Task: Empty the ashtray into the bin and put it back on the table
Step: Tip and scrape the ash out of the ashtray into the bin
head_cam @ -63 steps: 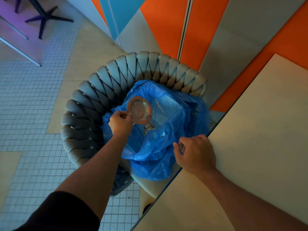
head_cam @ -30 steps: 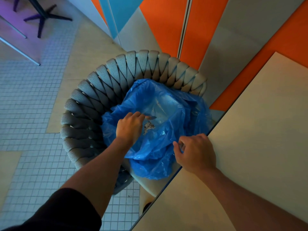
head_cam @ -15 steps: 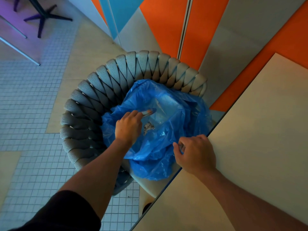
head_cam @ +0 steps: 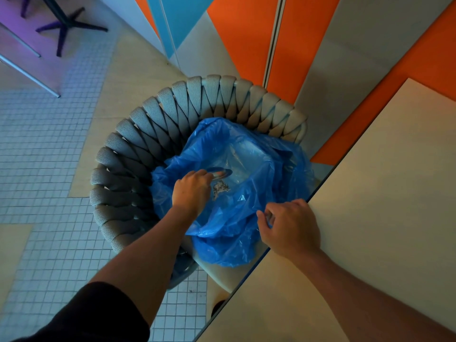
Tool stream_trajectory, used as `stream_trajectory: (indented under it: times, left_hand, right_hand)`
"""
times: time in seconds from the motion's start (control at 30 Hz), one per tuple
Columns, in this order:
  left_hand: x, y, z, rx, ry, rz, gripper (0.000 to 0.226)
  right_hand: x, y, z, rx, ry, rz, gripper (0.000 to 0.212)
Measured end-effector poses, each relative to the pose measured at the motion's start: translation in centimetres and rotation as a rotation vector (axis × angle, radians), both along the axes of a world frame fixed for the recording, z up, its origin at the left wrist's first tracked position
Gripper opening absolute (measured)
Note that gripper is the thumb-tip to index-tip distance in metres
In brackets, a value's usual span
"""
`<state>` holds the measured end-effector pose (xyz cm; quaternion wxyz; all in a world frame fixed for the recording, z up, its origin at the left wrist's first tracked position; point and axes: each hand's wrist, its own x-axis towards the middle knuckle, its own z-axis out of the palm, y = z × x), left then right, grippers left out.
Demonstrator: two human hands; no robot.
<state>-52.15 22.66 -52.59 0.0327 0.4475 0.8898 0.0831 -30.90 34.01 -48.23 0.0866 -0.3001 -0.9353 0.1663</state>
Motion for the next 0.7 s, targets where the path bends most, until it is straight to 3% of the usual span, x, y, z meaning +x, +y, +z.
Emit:
stream_trajectory:
  times: [0.33, 0.7]
  left_hand:
    - [-0.3, 0.3, -0.4, 0.351, -0.395, 0.672, 0.006]
    - [0.1, 0.0, 1.0, 0.486, -0.643, 0.905, 0.008]
  right_hand:
    - [-0.1, 0.0, 0.1, -0.007, -0.018, 0.004, 0.033]
    - [-0.1, 0.1, -0.3, 0.009, -0.007, 0.015, 0.033]
